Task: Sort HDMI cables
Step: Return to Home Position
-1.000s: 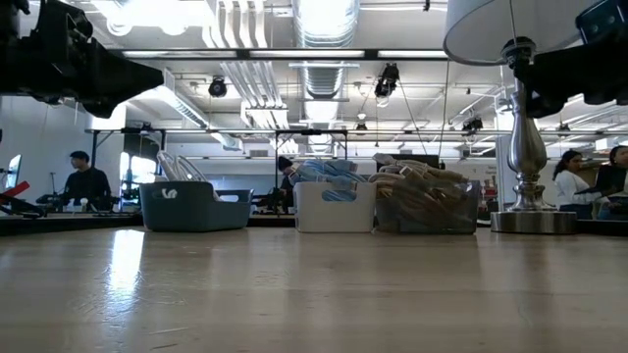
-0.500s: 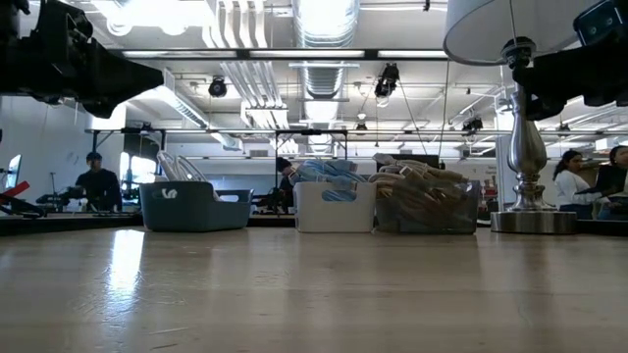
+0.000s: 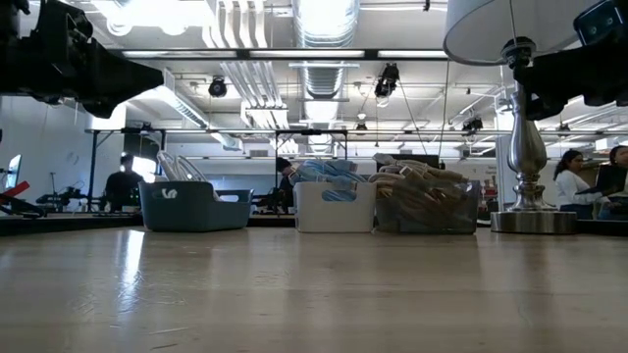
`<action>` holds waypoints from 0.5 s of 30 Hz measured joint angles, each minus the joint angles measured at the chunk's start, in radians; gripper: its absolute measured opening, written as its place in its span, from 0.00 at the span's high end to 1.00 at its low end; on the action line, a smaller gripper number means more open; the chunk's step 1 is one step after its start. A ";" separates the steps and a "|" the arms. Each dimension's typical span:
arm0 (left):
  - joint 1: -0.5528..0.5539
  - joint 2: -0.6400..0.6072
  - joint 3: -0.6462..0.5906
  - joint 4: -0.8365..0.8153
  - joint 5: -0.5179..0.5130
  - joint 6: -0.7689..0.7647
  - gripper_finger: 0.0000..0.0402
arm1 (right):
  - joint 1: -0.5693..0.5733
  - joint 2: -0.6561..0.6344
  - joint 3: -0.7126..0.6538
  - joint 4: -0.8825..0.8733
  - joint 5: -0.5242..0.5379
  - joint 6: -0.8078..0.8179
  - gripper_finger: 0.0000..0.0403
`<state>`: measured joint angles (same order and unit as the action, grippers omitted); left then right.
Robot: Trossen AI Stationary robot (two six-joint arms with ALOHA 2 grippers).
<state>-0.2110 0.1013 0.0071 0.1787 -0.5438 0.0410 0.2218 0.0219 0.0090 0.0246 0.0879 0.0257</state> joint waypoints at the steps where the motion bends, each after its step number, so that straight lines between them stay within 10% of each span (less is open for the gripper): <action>1: 0.000 0.000 0.000 0.000 0.000 0.000 0.78 | 0.000 0.000 0.000 0.000 0.000 0.000 0.70; 15: 0.000 0.000 0.000 0.000 0.000 0.000 0.78 | 0.000 0.000 0.000 0.000 0.000 0.000 0.67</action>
<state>-0.2111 0.1013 0.0071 0.1787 -0.5438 0.0410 0.2218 0.0219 0.0090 0.0245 0.0879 0.0257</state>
